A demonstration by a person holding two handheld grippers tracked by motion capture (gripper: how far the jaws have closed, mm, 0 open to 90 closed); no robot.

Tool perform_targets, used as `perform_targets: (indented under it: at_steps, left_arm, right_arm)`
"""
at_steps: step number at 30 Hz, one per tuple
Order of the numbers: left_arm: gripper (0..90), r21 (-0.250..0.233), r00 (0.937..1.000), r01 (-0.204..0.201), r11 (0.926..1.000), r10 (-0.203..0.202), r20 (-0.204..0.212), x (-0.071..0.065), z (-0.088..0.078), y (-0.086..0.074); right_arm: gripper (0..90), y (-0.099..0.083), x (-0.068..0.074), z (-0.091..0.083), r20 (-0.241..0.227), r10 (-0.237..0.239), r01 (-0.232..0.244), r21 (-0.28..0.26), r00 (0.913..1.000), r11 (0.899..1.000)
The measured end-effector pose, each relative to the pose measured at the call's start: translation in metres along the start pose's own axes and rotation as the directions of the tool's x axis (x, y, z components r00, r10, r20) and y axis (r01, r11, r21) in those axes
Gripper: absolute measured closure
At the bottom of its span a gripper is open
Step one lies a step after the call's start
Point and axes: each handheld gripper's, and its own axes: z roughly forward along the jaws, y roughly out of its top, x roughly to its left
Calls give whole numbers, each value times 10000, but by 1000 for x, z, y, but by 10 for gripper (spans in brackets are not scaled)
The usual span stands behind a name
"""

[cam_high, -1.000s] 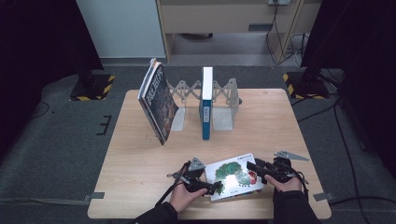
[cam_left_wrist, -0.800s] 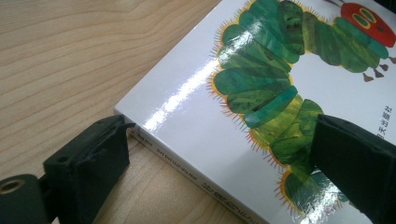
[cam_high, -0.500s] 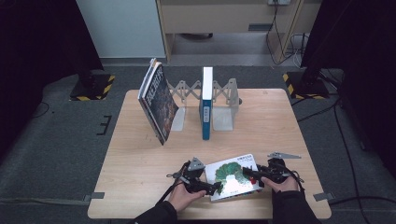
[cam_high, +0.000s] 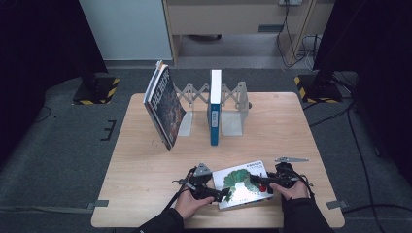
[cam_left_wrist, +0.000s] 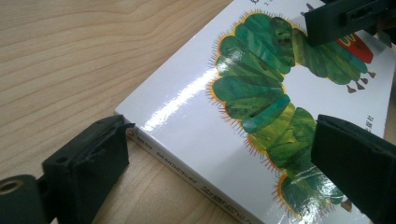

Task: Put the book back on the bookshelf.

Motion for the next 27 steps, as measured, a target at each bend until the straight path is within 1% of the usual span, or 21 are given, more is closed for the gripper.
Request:
perform_targets:
  at_steps: [3,5,8,11,13,17,20,22,23,27]
  left_arm:
    - [81,80,10000,92,9999,-92,-16,2,-2,1]
    - [112,102,9997,249,9996,-249,-13,4,-3,2]
    - [139,161,9996,276,9995,-275,-44,4,-4,3]
    - [150,183,9995,327,9993,-327,-12,3,-5,3]
    - [157,222,9993,376,9990,-378,65,4,-6,4]
    - [161,-1,9988,469,9989,-468,114,5,-10,7]
    - [162,-131,9985,535,9985,-534,109,7,-12,9]
    - [162,-119,9983,565,9983,-563,158,8,-13,9]
    - [161,-126,9980,600,9981,-598,188,8,-13,9]
    - [155,-99,9972,658,9978,-654,373,7,-14,9]
  right_arm:
    - [502,0,0,-1,-82,136,-136,-20,9999,9999]
    - [529,1,-2,-2,-96,191,-191,-3,9998,9998]
    - [556,2,-3,-3,-106,68,-68,-60,9999,10000]
    - [558,2,-1,-3,44,-90,90,-13,9999,10000]
    - [583,3,-1,-5,24,-57,57,-90,10000,9999]
    - [635,4,0,-8,-148,-53,47,-386,9999,9992]
    - [692,6,1,-11,-422,-53,18,-809,9991,9967]
    - [728,8,2,-13,-633,-52,-14,-1035,9980,9946]
    - [745,9,3,-15,-792,51,-140,-1116,9968,9937]
    - [790,11,5,-17,-1045,-54,-86,-1330,9945,9911]
